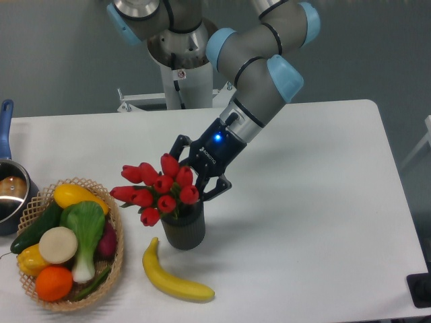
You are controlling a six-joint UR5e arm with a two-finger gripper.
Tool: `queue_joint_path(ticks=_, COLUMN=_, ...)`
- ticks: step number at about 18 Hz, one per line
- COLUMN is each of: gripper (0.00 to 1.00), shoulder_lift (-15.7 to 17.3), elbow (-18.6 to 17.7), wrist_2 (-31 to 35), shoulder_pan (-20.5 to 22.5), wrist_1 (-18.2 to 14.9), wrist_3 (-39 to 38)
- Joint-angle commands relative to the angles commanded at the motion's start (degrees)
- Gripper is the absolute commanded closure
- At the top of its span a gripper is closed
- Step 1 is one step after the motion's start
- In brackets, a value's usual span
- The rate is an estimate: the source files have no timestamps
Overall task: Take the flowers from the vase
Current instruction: 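Close the gripper around the tulip stems just below the blooms, then lift the gripped tulips straight up out of the black vase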
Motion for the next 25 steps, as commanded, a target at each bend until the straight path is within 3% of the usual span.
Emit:
queue_joint_path(ticks=10, gripper=0.64, shoulder_lift=0.53, elbow=-0.35, wrist_2=-1.84, shoulder_pan=0.79, wrist_1=0.0, wrist_3=-1.93)
queue_joint_path(ticks=20, gripper=0.64, shoulder_lift=4.83, elbow=0.26, wrist_2=-8.26, shoulder_pan=2.2, wrist_1=-0.09, wrist_3=-6.94)
queue_joint_path(ticks=25, gripper=0.64, shoulder_lift=7.29, elbow=0.35, wrist_2=-8.53, shoulder_pan=2.9, wrist_1=-0.09, wrist_3=-9.93)
